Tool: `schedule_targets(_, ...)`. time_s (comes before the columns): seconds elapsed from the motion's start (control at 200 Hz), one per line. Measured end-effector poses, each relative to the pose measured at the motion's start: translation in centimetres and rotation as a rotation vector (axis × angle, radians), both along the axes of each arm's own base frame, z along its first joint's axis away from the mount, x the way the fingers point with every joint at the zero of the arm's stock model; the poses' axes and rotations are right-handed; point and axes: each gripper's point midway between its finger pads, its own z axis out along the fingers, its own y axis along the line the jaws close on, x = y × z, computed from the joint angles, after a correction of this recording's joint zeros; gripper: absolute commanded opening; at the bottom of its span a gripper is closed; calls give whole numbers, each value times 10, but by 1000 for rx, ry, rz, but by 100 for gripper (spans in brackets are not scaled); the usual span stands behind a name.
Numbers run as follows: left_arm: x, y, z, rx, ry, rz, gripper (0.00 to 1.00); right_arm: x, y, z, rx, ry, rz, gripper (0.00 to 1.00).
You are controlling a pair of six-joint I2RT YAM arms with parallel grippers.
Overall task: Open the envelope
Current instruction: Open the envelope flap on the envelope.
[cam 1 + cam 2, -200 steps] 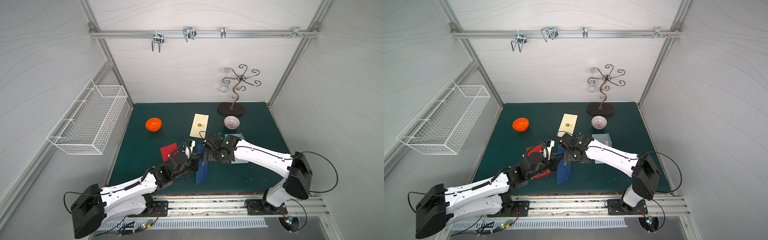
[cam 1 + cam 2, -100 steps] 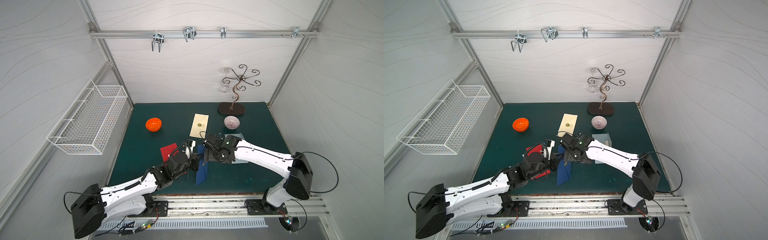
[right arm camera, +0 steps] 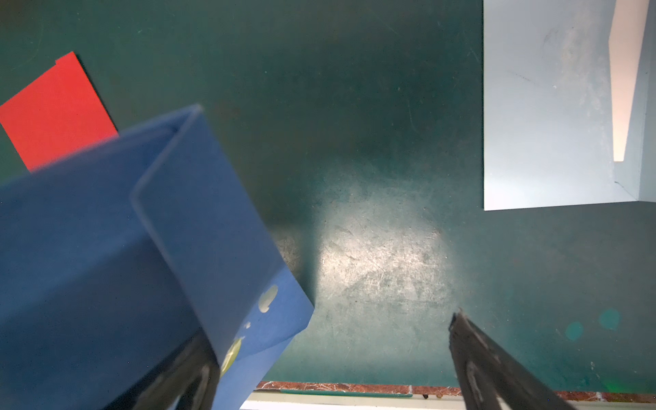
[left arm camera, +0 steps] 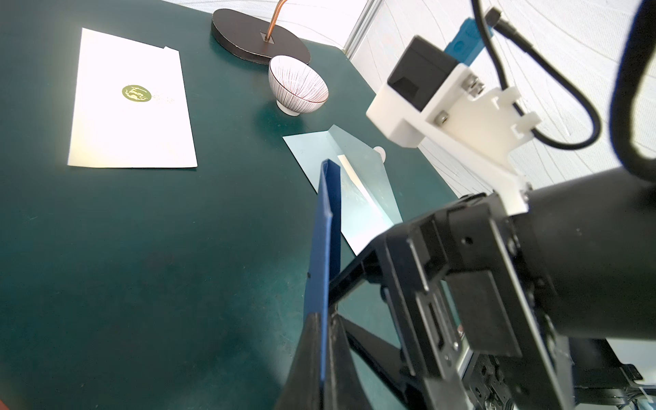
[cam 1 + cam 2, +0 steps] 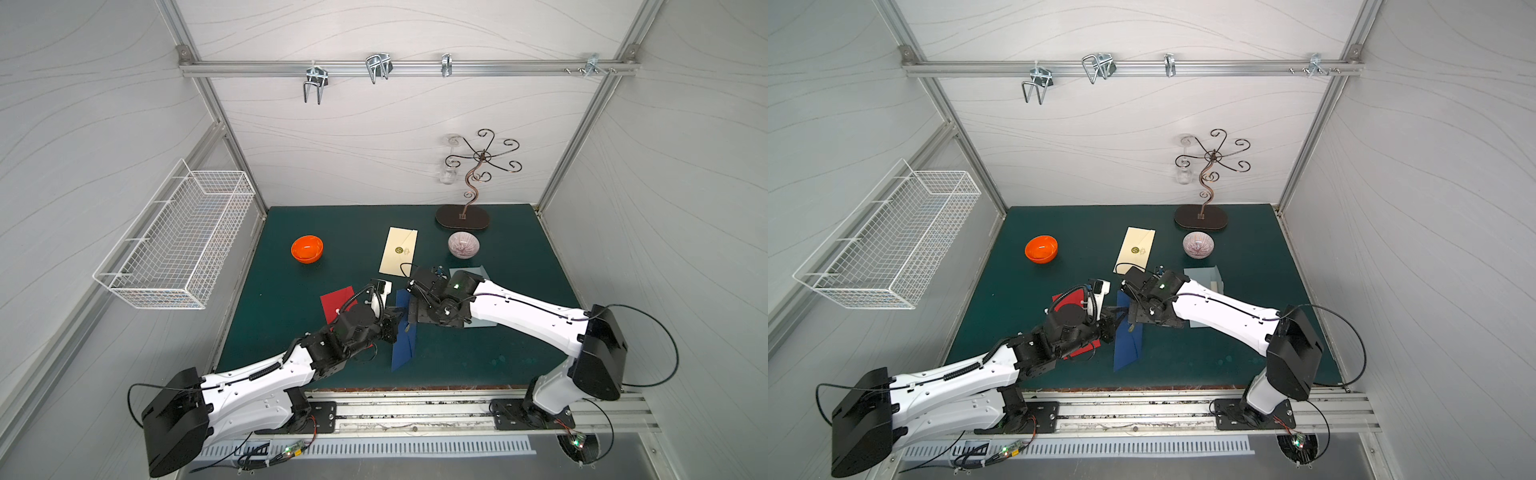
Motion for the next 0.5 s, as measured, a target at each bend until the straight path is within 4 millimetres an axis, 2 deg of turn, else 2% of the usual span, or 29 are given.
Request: schedule_targets(0.5, -1, -1, 0, 0, 0, -7, 0, 0, -1, 0, 0, 0, -2, 99)
